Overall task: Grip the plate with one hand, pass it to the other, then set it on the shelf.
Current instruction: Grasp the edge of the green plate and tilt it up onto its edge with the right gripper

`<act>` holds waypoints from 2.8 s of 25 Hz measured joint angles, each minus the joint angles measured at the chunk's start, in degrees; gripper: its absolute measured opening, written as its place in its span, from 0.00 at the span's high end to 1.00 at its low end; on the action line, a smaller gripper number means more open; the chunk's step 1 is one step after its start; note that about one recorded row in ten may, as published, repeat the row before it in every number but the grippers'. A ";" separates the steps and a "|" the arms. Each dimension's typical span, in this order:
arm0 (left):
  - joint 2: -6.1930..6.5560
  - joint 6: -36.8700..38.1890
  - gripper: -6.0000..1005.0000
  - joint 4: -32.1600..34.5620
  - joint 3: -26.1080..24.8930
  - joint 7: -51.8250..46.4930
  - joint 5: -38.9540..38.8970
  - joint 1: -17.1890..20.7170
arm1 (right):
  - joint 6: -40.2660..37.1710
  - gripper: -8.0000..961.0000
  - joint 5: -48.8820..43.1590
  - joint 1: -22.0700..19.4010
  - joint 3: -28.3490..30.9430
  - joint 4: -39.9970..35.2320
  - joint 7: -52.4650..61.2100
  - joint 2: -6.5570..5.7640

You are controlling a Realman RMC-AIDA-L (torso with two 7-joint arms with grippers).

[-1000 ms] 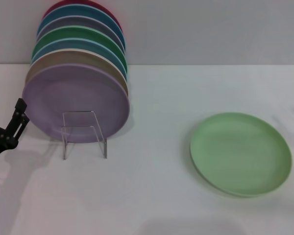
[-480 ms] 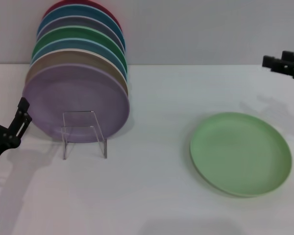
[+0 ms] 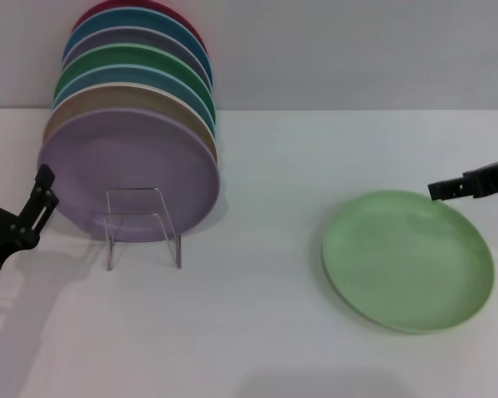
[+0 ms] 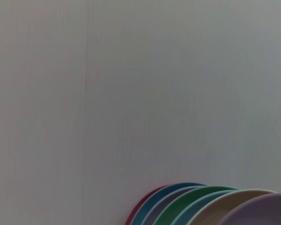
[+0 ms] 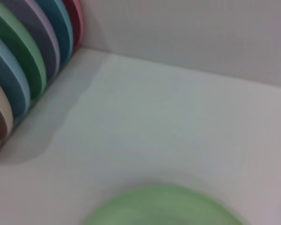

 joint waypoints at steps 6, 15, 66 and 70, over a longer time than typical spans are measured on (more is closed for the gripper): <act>0.00 0.00 0.20 0.09 0.04 0.00 0.00 -0.07 | -0.97 0.31 -2.78 -0.74 -2.93 0.32 1.00 0.09; 0.00 0.27 0.20 0.16 -0.16 -0.06 -0.01 0.21 | -2.58 0.31 -5.46 -1.53 -4.98 0.02 2.15 0.20; 0.00 0.41 0.20 2.89 -0.35 -0.06 -2.90 -1.10 | -6.83 0.41 -14.17 1.10 -5.69 -10.91 5.45 0.02; 0.00 0.42 0.20 2.88 -0.31 -0.07 -2.90 -1.10 | -7.36 0.42 -14.52 1.33 -5.73 -11.39 5.67 0.06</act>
